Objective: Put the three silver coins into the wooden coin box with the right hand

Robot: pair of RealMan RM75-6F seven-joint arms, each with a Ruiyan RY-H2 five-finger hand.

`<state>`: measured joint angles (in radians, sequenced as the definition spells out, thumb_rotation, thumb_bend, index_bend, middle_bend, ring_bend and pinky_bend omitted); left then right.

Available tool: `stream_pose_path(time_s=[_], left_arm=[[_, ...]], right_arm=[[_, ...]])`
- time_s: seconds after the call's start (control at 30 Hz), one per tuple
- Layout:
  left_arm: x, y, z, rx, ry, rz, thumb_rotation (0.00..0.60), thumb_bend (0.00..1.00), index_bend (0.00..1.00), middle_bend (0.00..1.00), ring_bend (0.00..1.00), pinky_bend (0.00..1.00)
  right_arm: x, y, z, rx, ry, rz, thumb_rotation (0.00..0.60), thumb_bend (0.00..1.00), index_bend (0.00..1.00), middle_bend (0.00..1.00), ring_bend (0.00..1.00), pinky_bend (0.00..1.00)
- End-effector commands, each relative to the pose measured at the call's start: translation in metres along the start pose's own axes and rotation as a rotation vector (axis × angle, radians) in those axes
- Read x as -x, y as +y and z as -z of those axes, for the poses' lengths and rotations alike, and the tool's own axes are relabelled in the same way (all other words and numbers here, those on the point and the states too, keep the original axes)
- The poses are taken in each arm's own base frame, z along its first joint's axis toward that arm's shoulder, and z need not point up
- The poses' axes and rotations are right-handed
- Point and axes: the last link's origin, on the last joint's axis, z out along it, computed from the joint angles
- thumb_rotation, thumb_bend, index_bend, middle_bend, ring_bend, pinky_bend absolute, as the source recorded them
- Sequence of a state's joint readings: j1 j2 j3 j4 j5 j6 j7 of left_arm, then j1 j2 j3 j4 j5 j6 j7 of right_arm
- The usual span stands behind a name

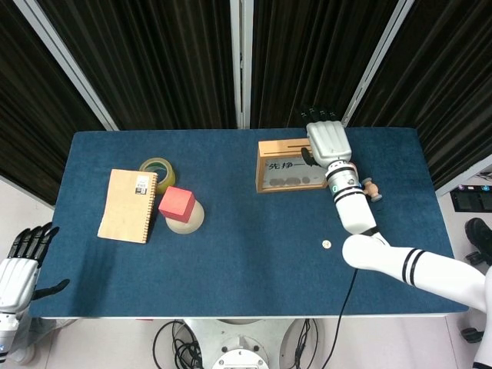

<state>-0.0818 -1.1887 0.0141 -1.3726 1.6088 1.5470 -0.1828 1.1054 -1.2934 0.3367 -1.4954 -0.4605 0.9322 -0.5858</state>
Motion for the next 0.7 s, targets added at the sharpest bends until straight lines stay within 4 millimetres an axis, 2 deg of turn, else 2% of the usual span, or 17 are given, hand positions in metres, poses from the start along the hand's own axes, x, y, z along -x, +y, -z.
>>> stream_pose_path(time_s=[0.03, 0.2, 0.33, 0.5, 0.6, 0.7], left_arm=[[0.000, 0.000, 0.000, 0.000, -0.002, -0.002, 0.600, 0.04, 0.02, 0.00, 0.00, 0.00], [-0.001, 0.002, -0.001, 0.002, -0.001, -0.003, 0.600, 0.04, 0.02, 0.00, 0.00, 0.00], [0.000, 0.003, -0.002, 0.002, -0.001, -0.005, 0.600, 0.04, 0.02, 0.00, 0.00, 0.00], [0.001, 0.004, -0.002, 0.002, -0.006, -0.012, 0.600, 0.04, 0.02, 0.00, 0.00, 0.00], [0.001, 0.006, -0.002, 0.009, 0.000, -0.015, 0.600, 0.04, 0.02, 0.00, 0.00, 0.00], [-0.001, 0.009, -0.004, 0.018, 0.010, -0.016, 0.600, 0.04, 0.02, 0.00, 0.00, 0.00]], right_arm=[[-0.009, 0.005, 0.015, -0.044, 0.046, -0.016, 0.600, 0.37, 0.00, 0.00, 0.00, 0.00], [-0.018, 0.015, 0.059, -0.162, 0.149, -0.012, 0.600, 0.37, 0.00, 0.00, 0.00, 0.00], [-0.003, 0.032, 0.104, -0.265, 0.185, 0.026, 0.600, 0.36, 0.00, 0.00, 0.00, 0.00], [0.041, 0.068, 0.157, -0.327, 0.157, 0.107, 0.600, 0.36, 0.00, 0.00, 0.00, 0.00], [0.070, 0.088, 0.179, -0.321, 0.108, 0.131, 0.600, 0.36, 0.00, 0.00, 0.00, 0.00], [0.099, 0.106, 0.193, -0.296, 0.055, 0.146, 0.600, 0.36, 0.00, 0.00, 0.00, 0.00]])
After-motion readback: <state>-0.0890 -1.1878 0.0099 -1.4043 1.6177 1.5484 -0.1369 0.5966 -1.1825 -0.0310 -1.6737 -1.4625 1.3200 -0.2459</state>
